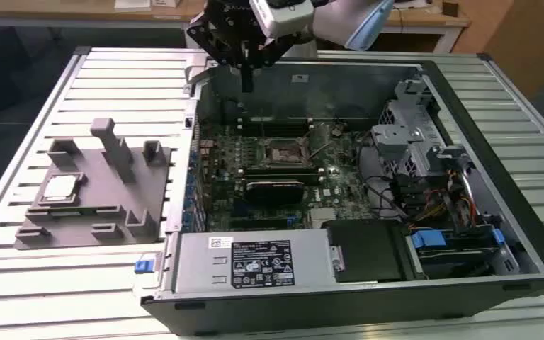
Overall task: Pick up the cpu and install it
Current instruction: 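Reach for the cpu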
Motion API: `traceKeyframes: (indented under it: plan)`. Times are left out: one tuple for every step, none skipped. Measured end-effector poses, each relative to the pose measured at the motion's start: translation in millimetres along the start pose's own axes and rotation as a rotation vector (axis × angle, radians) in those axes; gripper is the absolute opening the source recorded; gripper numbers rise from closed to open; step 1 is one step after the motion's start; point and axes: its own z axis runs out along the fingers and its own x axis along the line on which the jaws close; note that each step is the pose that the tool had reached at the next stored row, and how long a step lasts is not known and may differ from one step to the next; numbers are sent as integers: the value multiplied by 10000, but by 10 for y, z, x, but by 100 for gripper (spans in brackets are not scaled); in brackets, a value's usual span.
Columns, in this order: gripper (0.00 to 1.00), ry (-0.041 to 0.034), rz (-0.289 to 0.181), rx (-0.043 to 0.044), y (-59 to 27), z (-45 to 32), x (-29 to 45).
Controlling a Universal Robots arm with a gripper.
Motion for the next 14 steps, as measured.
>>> traceKeyframes:
  plan:
    - [11,0,0,0,0,0,0]
    - [11,0,0,1,0,0,0]
    - [11,0,0,0,0,0,0]
    - [11,0,-1,1,0,0,1]
    - [11,0,0,2,0,-1,5]
    - [11,0,0,1,-1,-1,12]
    - [11,0,0,0,-2,-1,25]
    - [11,0,0,1,-3,-2,39]
    - [11,-1,-1,0,-4,-2,52]
    - [11,0,-1,0,-5,-2,63]
    - [11,0,-1,0,-6,-2,74]
    - [11,-1,0,0,-6,-1,81]
    - [11,0,0,0,-7,-1,91]
    - [11,0,0,0,-8,0,100]
